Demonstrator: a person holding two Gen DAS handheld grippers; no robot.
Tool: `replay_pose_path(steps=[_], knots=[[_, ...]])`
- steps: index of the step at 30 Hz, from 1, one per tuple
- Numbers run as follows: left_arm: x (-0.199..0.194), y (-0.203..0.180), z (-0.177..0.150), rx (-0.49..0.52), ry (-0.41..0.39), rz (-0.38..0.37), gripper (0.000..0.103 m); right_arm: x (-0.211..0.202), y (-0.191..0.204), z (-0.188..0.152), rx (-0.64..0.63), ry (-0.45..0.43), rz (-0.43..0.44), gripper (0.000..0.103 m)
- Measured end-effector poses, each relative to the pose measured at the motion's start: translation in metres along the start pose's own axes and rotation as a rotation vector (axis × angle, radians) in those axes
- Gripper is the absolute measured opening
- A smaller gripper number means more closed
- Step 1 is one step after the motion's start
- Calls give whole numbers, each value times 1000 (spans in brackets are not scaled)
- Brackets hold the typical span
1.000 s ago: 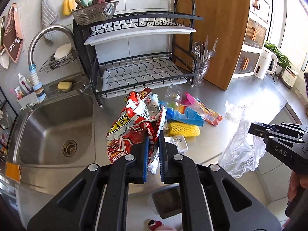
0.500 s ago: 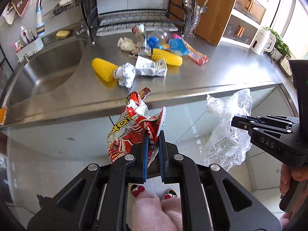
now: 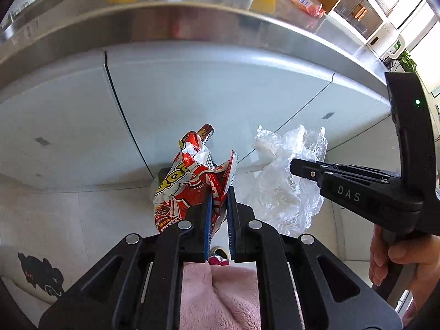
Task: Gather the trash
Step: 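Lift both bags off the counter and carry them down toward the floor bin, then open the left tool over the bin while the right tool releases the plastic bag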
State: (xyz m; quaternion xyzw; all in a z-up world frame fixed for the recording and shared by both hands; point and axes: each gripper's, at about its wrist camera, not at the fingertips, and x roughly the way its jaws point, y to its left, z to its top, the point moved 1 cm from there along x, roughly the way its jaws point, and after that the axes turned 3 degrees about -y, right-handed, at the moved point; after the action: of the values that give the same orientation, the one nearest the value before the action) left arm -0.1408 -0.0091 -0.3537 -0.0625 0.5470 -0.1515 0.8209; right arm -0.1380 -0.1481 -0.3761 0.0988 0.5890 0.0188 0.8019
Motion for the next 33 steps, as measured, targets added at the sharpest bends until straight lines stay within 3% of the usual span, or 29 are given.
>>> replay_pose_path(steps=[5,15,25,26,28,29,31,33], knots=[[61,25,-12,-55,58,-42,8,68,-20,-5,63,84,-23,10],[165,46,-26,-26,212,-40,8,180,-33,-5,106,200,-65,10],[197,56,-30,-62,263,-69,13,214,-37,-3,208,240,-23,15],[196,56,-29,-68,265,-67,14,215,-39,-4,222,247,-19,18],[191,52,-24,-79,271,-67,19,213,-48,-5,252,242,-12,57],[189,52,-23,-80,272,-67,19,216,-50,-4,261,229,-14,62],[184,51,-21,-70,273,-63,21,214,-50,-1,262,218,-20,62],[187,51,-23,-63,269,-58,31,214,-54,1,268,220,-11,61]])
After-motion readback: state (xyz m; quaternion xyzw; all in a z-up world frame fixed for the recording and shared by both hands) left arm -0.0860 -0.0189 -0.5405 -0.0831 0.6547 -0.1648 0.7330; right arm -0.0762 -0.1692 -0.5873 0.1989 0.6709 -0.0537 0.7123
